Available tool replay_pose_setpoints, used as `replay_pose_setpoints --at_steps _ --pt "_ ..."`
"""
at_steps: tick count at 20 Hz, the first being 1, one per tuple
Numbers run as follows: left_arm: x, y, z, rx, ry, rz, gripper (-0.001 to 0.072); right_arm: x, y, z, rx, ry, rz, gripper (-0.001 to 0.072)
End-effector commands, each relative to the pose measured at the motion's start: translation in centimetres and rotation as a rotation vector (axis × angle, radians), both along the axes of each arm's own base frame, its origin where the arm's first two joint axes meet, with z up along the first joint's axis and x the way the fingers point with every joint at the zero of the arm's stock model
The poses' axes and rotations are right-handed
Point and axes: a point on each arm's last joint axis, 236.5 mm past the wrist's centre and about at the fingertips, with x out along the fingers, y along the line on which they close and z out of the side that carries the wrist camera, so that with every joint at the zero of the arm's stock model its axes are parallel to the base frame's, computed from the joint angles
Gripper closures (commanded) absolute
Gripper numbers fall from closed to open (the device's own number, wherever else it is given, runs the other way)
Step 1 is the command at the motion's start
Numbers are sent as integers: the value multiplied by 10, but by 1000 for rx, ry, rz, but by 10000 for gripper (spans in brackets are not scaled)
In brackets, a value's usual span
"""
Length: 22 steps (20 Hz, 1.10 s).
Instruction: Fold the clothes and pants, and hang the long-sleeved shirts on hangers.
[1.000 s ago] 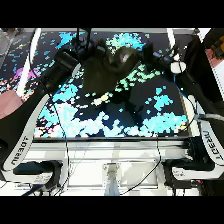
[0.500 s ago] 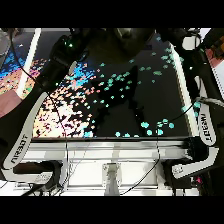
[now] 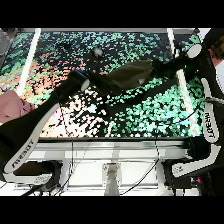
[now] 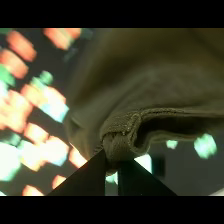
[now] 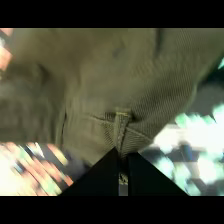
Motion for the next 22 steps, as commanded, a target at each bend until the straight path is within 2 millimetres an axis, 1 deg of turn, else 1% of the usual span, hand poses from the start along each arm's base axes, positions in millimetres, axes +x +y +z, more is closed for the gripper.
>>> replay_pose_setpoints --at_steps 1,2,3,4,7,8,9,10,11,12,13,15,16,17,18,19,20,21,22 --pt "-76 -22 -43 103 187 -102 683 -85 -31 -36 -134 359 46 679" --pt "-88 -30 -46 116 199 -130 682 -93 -38 -43 -164 396 36 679" --pt "-98 -39 -46 124 203 -159 682 -95 -47 -47 -204 409 5 679" --pt "-107 -49 -46 123 204 -184 681 -92 -56 -49 -241 403 -27 678" --pt "-133 -74 -47 112 216 -251 679 -78 -87 -43 -354 364 -126 676" --pt "-140 -80 -47 114 214 -272 678 -70 -92 -38 -364 333 -140 676" --pt "-147 -86 -47 117 212 -292 625 -61 -96 -32 -364 297 -154 651" --pt "-152 -90 -46 118 212 -307 358 -53 -98 -24 -363 268 -165 546" --pt "-157 -94 -46 119 211 -320 101 -46 -101 -13 -363 237 -175 353" --pt "-161 -97 -46 120 211 -331 62 -38 -105 -2 -375 197 -167 176" --pt "-165 -99 -43 121 209 -339 62 -30 -106 12 -382 153 -139 127" --pt "-169 -102 -29 100 187 -352 65 -14 -109 42 -390 59 -122 128" --pt "-168 -102 -20 87 173 -352 95 -6 -110 56 -390 15 -126 164" --pt "-164 -99 -9 85 140 -354 193 0 -109 68 -388 -23 -132 280" --pt "-154 -93 4 109 79 -358 408 4 -108 76 -382 -48 -135 447" --pt "-142 -84 17 151 6 -362 667 6 -104 80 -366 -61 -133 640" --pt "-127 -74 30 202 -74 -362 679 7 -99 81 -344 -66 -125 676" --pt "-114 -65 40 233 -125 -349 679 8 -91 81 -317 -77 -86 677" --pt "-100 -55 47 220 -146 -297 680 9 -78 83 -276 -96 -36 678"
